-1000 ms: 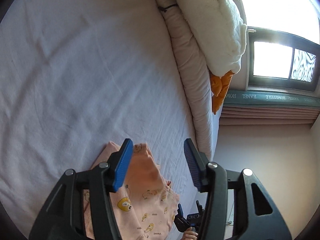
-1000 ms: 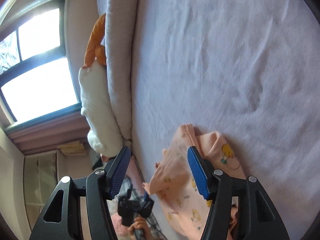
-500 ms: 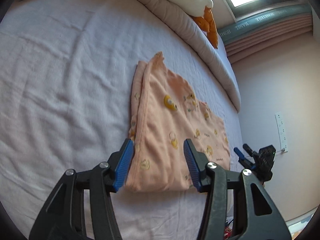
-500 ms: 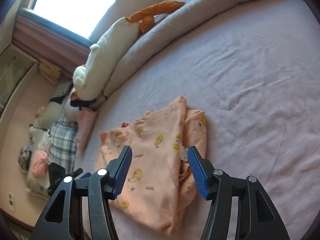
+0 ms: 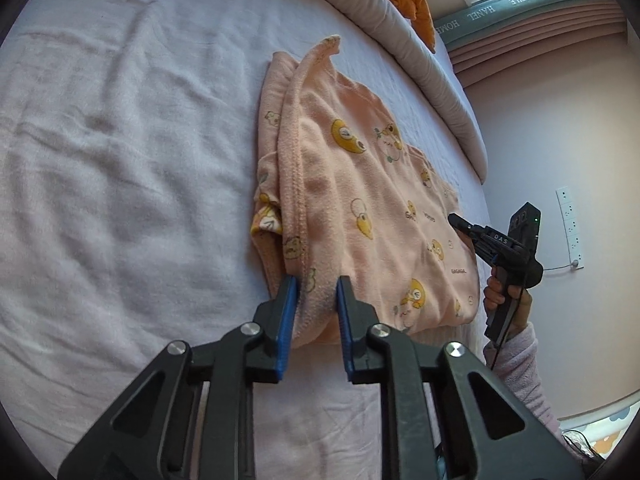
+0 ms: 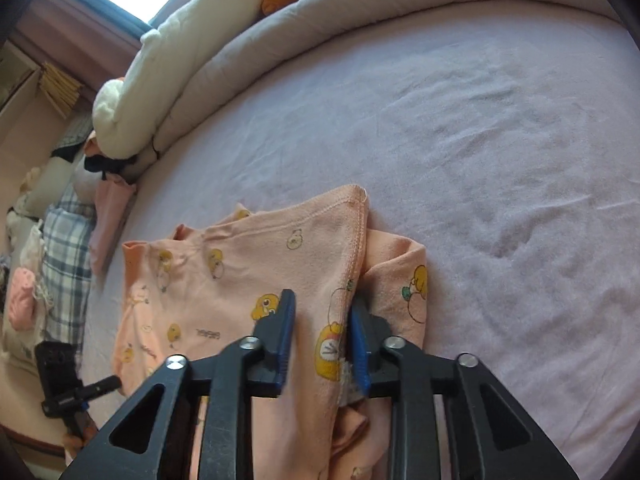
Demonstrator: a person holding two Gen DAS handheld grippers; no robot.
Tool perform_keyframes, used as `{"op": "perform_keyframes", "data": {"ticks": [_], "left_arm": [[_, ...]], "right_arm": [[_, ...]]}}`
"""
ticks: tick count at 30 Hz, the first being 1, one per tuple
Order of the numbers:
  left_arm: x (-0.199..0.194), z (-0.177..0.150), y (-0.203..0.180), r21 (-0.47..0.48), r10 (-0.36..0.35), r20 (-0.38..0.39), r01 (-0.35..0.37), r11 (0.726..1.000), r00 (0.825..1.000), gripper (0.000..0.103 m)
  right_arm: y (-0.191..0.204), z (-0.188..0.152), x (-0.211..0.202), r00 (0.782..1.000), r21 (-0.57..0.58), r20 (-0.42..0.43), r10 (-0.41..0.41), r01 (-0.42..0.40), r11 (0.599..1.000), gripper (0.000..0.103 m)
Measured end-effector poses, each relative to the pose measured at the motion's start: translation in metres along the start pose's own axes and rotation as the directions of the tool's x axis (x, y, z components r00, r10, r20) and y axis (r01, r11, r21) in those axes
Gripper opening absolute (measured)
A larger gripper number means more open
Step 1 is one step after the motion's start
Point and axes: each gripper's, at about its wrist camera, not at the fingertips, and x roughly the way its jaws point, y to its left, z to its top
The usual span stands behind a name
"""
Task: Fold small clothes
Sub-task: 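Release the shirt with both tools and lift them away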
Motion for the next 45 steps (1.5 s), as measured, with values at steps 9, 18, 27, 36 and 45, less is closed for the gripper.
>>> {"op": "perform_keyframes", "data": {"ticks": [9,18,27,36,45], "left_arm": [[0.004,0.005,0.006,-0.016,-0.002,-0.006,0.002,1.0,1.0,0.011],[-0.049,0.013,-0.02,0.034,-0.045,0.138,0.041,0.999,0.989,0.011],[0.035,0.055,-0.088,0.185,-0.106,0.037,0.097,0.978,0.994,0.011],[0.084,0.118,-0.037,0.058,0.131,0.147,-0.141,0.988,0.98,0.003],[0.013,0.1,-0.018,-0.005,0.077,0.216,-0.078,0.997,0.973,0.056]], "right_arm": [[-0.005,0.008,-0.017,0.991,-0.015,0.082,-0.108,0.11,0.994,0.003],[0.017,-0.007,-0.055,0.963,-0.1,0.216,-0.159,0.184,0.978,0.005],[0.064,-0.064,-0.054,0.994,-0.319,0.104,0.034,0.001,0.948,0.005],[0.06,-0.096,-0.032,0.999,-0.368,-0.039,-0.023,0.007,0.93,0.005],[0.035,-0.129,-0.08,1.0,-0.315,-0.008,0.007,-0.009,0.949,0.003]]}}
